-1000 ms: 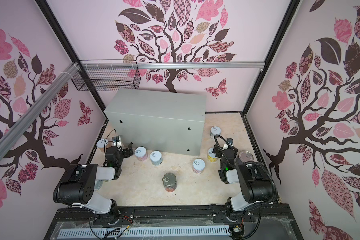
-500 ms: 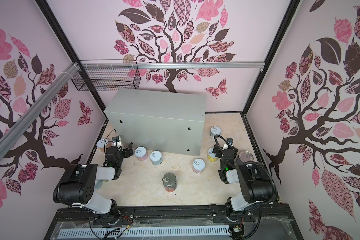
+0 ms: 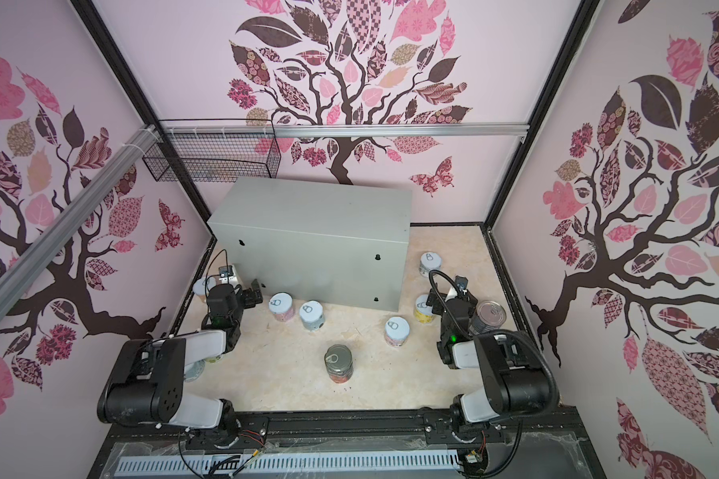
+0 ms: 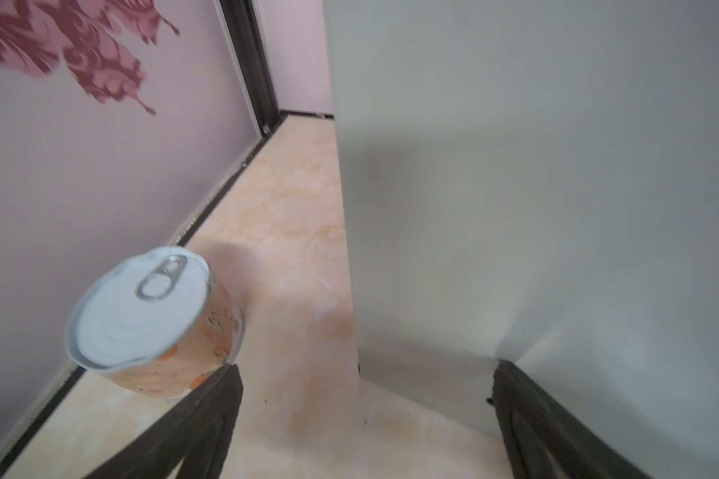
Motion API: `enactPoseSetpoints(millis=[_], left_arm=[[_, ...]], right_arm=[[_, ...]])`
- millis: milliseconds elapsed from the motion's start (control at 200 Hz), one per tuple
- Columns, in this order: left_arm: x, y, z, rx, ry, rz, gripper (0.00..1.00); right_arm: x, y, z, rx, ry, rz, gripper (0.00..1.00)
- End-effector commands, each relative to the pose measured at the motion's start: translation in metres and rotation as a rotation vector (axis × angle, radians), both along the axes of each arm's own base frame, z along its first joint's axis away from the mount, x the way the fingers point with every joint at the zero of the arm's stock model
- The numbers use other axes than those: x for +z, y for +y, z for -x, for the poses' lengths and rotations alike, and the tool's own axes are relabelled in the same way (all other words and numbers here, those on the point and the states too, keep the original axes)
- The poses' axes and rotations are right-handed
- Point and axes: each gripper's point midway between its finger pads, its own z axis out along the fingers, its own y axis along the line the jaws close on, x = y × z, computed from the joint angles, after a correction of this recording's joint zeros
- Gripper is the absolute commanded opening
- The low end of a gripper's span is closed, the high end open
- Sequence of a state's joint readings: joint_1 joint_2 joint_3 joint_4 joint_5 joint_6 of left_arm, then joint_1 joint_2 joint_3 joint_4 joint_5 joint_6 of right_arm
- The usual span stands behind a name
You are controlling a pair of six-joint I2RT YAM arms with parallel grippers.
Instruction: Place and organize the canned foods onto the counter
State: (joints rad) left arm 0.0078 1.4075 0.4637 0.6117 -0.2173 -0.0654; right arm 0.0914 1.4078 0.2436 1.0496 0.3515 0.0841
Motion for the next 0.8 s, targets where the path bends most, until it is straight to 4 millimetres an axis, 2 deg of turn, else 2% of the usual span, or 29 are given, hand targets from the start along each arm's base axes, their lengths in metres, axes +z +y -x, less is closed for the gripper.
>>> enactPoseSetpoints(millis=[0, 145, 295, 465, 675, 795], left_arm=[[0.022, 0.003, 0.008, 0.031, -0.004, 0.029, 0.98], [0.054, 0.009, 0.025, 0.092, -0.046, 0.096, 0.98], [0.084, 0.009, 0.048, 0.140, -0.056, 0.177, 0.98], [0.122, -0.014, 0.071, 0.090, -0.098, 0.222, 0.98], [0.132, -0.042, 0.104, 0.035, -0.012, 0.256, 0.98], [0.129, -0.066, 0.120, -0.034, 0.027, 0.209, 0.98]], right_arm=[[0.040, -0.011, 0.003, -0.079, -0.041, -0.024, 1.00], [0.063, -0.015, 0.012, -0.121, -0.018, -0.103, 1.00], [0.081, -0.013, 0.032, -0.123, -0.004, -0.208, 1.00], [0.098, 0.001, 0.053, -0.050, 0.028, -0.286, 1.00], [0.113, 0.050, 0.069, 0.162, 0.116, -0.338, 1.00], [0.124, 0.063, 0.084, 0.243, 0.143, -0.340, 1.00]])
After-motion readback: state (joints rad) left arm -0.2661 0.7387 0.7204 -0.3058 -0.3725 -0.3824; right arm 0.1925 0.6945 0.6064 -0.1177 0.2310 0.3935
